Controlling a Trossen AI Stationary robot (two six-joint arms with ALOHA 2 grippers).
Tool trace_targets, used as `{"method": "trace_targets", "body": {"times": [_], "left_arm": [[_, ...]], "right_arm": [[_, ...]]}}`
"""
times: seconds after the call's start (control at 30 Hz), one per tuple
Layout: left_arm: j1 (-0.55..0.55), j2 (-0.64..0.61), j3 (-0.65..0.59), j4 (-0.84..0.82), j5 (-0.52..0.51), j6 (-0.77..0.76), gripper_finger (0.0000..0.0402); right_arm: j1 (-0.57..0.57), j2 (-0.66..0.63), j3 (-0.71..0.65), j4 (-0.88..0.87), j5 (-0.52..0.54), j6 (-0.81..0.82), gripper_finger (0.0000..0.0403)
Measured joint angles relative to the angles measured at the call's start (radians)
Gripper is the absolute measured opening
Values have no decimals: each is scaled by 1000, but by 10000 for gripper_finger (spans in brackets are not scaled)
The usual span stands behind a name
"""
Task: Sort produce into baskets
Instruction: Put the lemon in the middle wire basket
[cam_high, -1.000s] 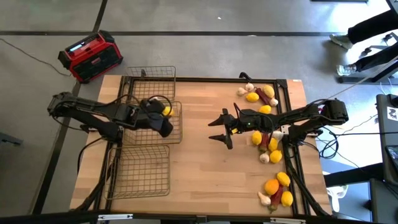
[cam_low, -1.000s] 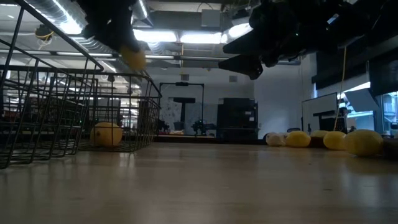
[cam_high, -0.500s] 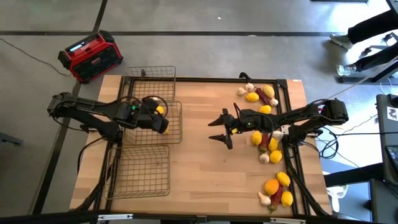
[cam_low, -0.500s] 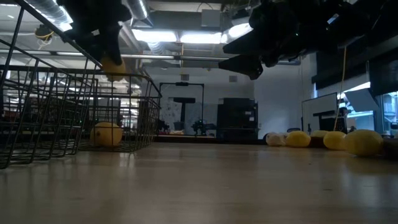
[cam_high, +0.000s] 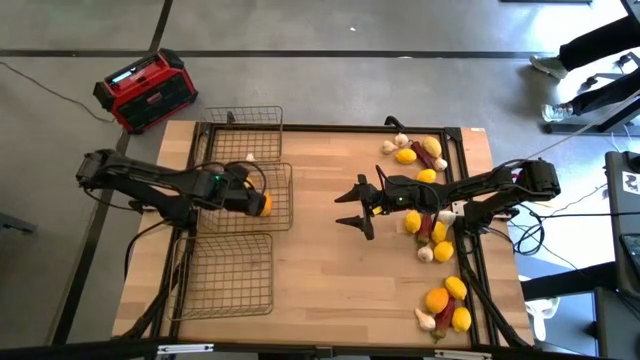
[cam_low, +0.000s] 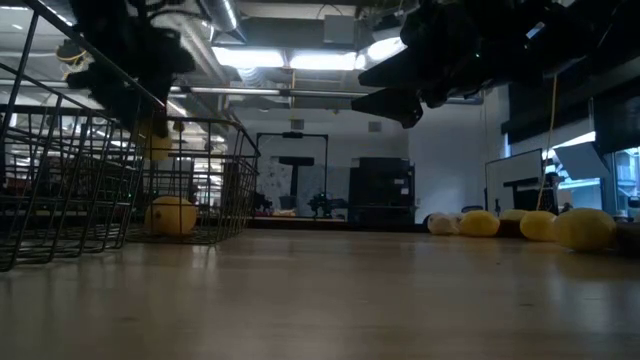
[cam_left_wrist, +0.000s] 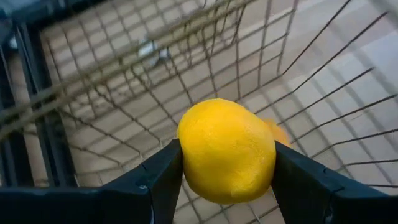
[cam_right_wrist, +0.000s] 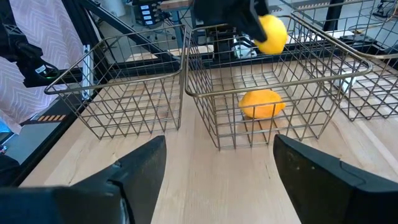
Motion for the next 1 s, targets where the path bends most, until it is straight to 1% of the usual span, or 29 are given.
{"method": "trace_targets", "body": {"times": [0.1,0.37,0.57,0.77,0.93,1.0], "left_arm": [[0,0,-36,21,22,-28,211],[0,5,-141,146,66,-52,211],[7,10,-203,218,74,-60,211],[40,11,-258,298,83,-56,212],[68,10,-299,386,100,-10,212],[76,11,-302,390,110,2,212]], "right_arm": [[0,0,0,0,0,0,292],[0,0,0,0,9,0,292],[0,0,0,3,9,0,292],[0,0,0,3,10,0,292],[0,0,0,4,10,0,292],[0,0,0,4,10,0,292]]}}
